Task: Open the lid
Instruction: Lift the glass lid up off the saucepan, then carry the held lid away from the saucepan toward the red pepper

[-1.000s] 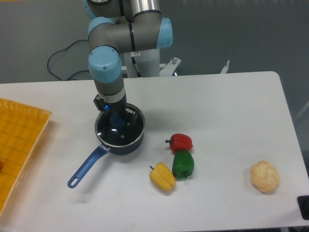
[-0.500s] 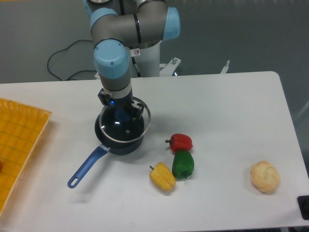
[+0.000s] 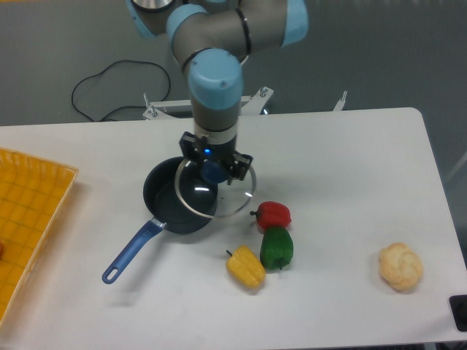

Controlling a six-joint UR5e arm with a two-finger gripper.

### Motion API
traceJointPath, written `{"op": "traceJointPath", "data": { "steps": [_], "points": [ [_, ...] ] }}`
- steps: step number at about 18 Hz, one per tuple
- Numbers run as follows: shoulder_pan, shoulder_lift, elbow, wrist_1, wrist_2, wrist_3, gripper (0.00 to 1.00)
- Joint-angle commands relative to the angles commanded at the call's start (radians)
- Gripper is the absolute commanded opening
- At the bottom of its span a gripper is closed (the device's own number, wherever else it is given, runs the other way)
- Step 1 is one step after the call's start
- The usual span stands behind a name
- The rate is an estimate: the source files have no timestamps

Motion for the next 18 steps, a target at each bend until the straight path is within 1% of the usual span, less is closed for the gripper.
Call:
{"op": "traceJointPath", "data": {
  "steps": [3, 5, 6, 9, 12, 18],
  "points": [
    [0.060, -0.028, 0.052, -0.074, 0.009, 0.087, 0.43],
    [0.092, -0.058, 0.090, -0.106, 0.017, 0.152, 0.43],
    [0.104, -0.071, 0.106, -0.108, 0.023, 0.170, 0.43],
    [0.144, -0.101, 0.121, -0.101, 0.031, 0.203, 0.43],
    [0.180, -0.115, 0.121, -0.098, 0.032, 0.261, 0.43],
    [0.203, -0.129, 0.121, -0.091, 0.032, 0.281, 0.43]
  ]
}}
